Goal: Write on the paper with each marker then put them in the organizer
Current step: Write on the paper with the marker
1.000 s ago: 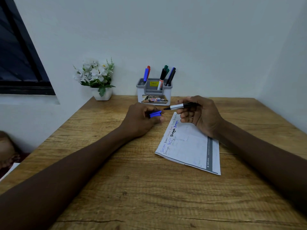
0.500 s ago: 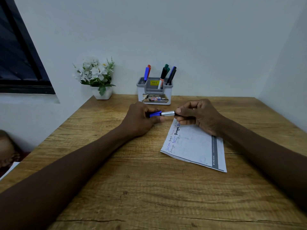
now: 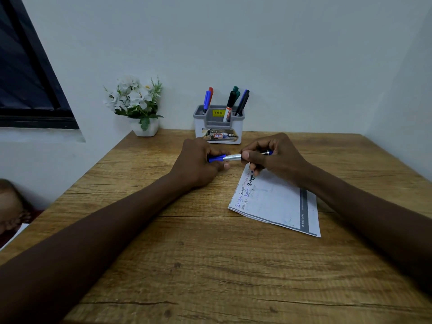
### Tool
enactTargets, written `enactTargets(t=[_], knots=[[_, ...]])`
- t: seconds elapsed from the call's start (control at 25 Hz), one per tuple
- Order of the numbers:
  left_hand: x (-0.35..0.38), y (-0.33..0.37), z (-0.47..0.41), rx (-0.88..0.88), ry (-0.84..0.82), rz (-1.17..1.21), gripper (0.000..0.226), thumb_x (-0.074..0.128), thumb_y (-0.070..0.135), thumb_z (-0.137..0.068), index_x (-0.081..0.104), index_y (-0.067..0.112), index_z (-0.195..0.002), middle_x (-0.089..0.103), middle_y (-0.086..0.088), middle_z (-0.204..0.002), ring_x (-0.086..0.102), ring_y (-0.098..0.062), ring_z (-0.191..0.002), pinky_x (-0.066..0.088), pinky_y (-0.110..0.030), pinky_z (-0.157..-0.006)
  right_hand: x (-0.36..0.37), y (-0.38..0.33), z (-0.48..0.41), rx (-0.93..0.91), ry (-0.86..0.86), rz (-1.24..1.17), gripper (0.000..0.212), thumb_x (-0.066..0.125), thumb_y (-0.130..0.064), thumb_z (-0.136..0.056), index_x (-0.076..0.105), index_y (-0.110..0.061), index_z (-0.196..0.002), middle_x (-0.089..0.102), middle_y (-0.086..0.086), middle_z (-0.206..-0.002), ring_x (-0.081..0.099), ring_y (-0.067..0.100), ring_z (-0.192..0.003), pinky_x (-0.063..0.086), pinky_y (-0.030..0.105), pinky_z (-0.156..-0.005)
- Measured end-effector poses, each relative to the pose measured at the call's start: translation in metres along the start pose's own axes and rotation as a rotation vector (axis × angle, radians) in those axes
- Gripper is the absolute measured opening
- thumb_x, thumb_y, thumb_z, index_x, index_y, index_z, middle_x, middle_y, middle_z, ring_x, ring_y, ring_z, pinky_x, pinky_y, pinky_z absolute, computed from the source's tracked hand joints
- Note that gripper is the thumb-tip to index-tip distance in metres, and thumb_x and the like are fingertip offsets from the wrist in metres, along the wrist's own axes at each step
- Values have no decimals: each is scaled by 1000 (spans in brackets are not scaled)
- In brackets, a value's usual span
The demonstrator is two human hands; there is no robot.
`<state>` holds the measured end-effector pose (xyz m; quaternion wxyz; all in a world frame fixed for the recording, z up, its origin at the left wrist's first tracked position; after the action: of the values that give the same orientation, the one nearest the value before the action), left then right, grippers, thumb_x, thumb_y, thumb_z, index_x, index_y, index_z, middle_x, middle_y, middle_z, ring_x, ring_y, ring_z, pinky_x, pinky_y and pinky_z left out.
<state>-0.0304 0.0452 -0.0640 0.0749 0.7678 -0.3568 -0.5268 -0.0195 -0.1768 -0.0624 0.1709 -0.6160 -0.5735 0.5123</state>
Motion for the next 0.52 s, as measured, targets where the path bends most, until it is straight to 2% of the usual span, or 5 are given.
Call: enactTargets(t=[0.12,0.24,0.36,0.44,0.52], knots=[[5,-1,3,18,27,8,39,82,26,-83,73,23,-121,78,0,-106,66,-12,-95,52,-41,-99,2,-2,2,46,-17,-19,19,69,-9,-97,75,7,-91,72,19,-71,63,23,-53,55,31,-49],[8,-1,4,56,23,-21,38,81,27,-83,74,25,-121,77,4,-108,65,-17,-101,49,-48,-102,4,-1,8,154,-28,-40,28,65,-16,-101,73,-1,-79,68,7,-59,55,14,-42,45,24,-43],[3,0,3,107,61,-26,37,82,27,-83,74,24,-119,79,2,-99,65,-6,-83,51,-25,-91,6,-5,2,109,-37,96,34,62,-25,-103,74,-21,-72,66,2,-55,51,8,-39,39,20,-39],[-2,1,3,148,109,5,31,84,23,-81,78,20,-111,79,1,-86,61,6,-64,43,-4,-70,4,-13,-4,28,-105,233,26,62,-33,-102,77,-25,-82,72,1,-62,57,6,-45,43,18,-46],[-4,0,2,184,122,13,31,85,21,-79,79,19,-109,79,3,-87,59,12,-61,40,0,-67,2,-14,-9,-29,-181,425,29,58,-41,-102,80,-23,-102,78,-1,-76,65,8,-59,46,27,-57]])
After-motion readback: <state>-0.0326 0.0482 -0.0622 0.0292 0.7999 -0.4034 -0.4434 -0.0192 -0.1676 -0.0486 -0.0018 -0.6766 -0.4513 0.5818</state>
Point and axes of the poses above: each hand's wrist, its own z-axis away from the middle knuckle, its own x-axis out of the palm, y = z × x, the point moved 1 cm from there along -z, towards the middle knuckle
